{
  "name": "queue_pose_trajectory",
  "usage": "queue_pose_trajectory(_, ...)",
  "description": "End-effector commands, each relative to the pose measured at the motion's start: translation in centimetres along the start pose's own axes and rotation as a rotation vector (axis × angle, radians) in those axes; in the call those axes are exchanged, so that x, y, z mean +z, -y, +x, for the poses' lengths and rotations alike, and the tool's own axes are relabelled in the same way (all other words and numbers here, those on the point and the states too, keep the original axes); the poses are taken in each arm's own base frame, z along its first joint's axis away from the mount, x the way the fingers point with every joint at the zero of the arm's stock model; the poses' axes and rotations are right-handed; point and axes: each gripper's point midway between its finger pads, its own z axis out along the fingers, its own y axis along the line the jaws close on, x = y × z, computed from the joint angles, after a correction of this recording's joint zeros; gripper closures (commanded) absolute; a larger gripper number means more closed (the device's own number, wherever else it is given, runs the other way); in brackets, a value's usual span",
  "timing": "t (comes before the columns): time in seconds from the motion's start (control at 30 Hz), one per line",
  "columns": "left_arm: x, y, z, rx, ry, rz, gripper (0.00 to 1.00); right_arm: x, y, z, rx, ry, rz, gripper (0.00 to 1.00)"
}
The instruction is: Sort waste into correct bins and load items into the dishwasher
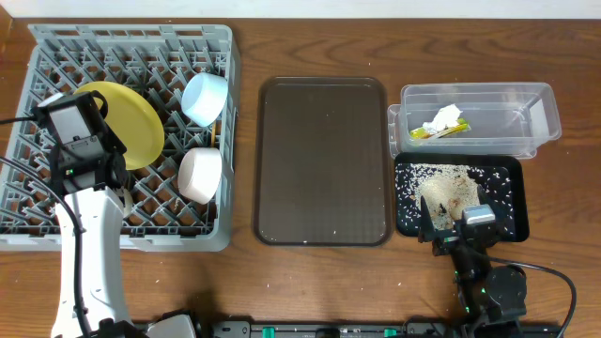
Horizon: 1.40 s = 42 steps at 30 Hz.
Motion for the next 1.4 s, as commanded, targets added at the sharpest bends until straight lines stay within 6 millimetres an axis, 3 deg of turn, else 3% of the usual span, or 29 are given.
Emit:
queue_pose_trajectory(0.0,-0.1,0.4,-0.2,0.070,0.019,-0.021,0.93,0.0,0.2,0.1,0.012,0.000,0.007,0.01)
queue_pose_trajectory(0.47,-1.5,3.3,0.2,0.242,0.063,-0.061,0.92,0.0,0.2,0.1,0.012,0.000,0.007,0.01)
queue_pose_trajectory(0.53,-1.8,4.1,0.3,0.254,0.070,-0.043,0.83,0.0,0.2,0.1,0.012,0.000,0.007,0.01)
queue_pose_trajectory(0.6,-2.5,4.9,0.5,0.244,0.077,-0.019,0.59,0.0,0.2,0.1,0.012,-0.001,0.007,0.01)
queue_pose_trajectory(0.63,-3.0,5.3,0.6,0.225,0.077,-0.002,0.42,0.0,0.2,0.1,0.012,0.000,0.007,0.01)
queue_pose_trajectory(0.67,-3.7,5.7,0.7,0.204,0.074,0.028,0.32,0.0,0.2,0.1,0.012,0.000,0.007,0.01)
queue_pose_trajectory(0.77,-5.7,5.6,0.9,0.112,0.054,0.089,0.25,0.0,0.2,0.1,0.012,-0.001,0.007,0.01)
queue_pose_trajectory(0.97,-11.7,4.6,2.4,0.040,0.003,0.300,0.19,0.0,0.2,0.1,0.012,-0.001,0.007,0.01)
queue_pose_trajectory(1.23,-20.8,6.5,5.5,0.037,-0.066,0.767,0.12,0.0,0.2,0.1,0.012,-0.001,0.007,0.01)
queue_pose_trajectory(1.37,-22.7,5.9,6.7,0.042,-0.081,0.833,0.11,0.0,0.2,0.1,0.012,0.000,0.007,0.01)
